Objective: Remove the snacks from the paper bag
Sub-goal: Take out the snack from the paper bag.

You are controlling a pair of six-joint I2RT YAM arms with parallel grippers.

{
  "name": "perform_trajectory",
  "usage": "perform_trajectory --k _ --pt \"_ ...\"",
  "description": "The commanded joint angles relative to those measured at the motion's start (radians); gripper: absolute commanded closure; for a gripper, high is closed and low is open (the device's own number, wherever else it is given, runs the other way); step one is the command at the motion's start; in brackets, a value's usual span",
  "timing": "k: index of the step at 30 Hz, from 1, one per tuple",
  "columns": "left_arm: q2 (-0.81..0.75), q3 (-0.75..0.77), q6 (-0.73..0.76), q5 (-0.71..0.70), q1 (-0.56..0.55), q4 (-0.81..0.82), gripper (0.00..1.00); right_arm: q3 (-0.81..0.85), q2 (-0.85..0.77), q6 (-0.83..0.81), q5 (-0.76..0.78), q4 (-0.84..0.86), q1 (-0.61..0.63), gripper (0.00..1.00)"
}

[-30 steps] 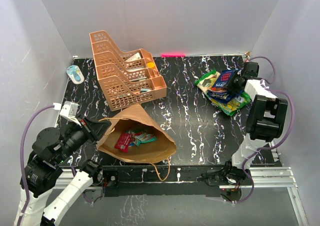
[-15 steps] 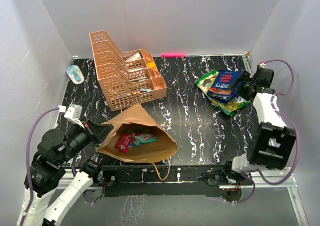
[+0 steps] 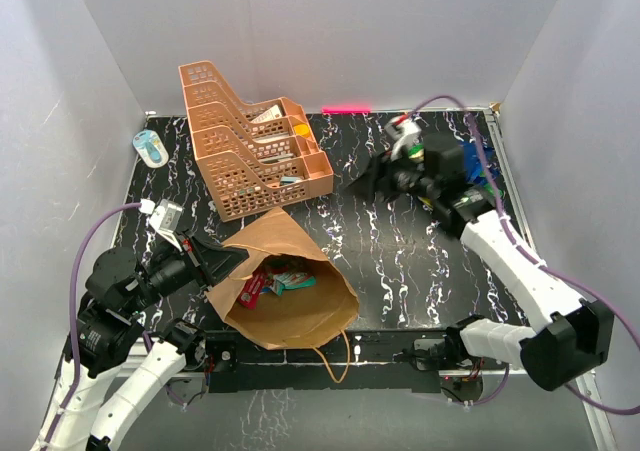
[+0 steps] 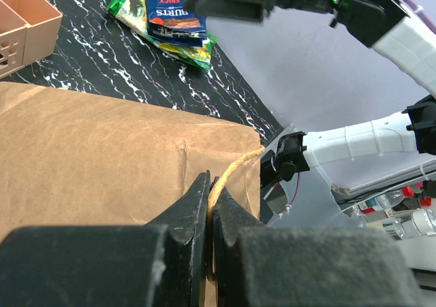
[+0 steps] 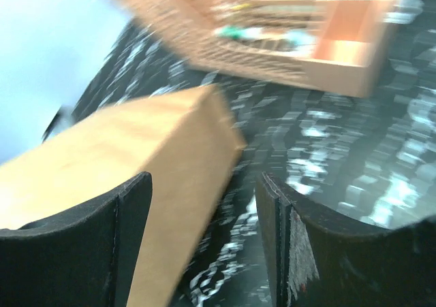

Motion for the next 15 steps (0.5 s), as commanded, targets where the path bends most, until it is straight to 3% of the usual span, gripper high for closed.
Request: perform_trajectory --k 1,5,9,15 --pt "0.02 0.038 0.012 0.023 -0.002 0.033 1.0 0.077 -0.102 -0.108 -0.011 0.021 0.313 0.36" --pt "0.012 0.027 0.053 0.024 -0.002 -0.016 1.0 0.032 -0.175 -0.174 0.051 0.011 0.52 0.36" --pt "0.0 0.012 0.075 0.025 -0.001 -0.061 1.0 -0.034 -0.236 -0.211 0.054 0.023 0.617 0.38" --pt "0.01 -0.014 0.049 0.169 -0.002 -0.021 1.0 -0.208 -0.365 -0.356 0.072 0.162 0.813 0.44"
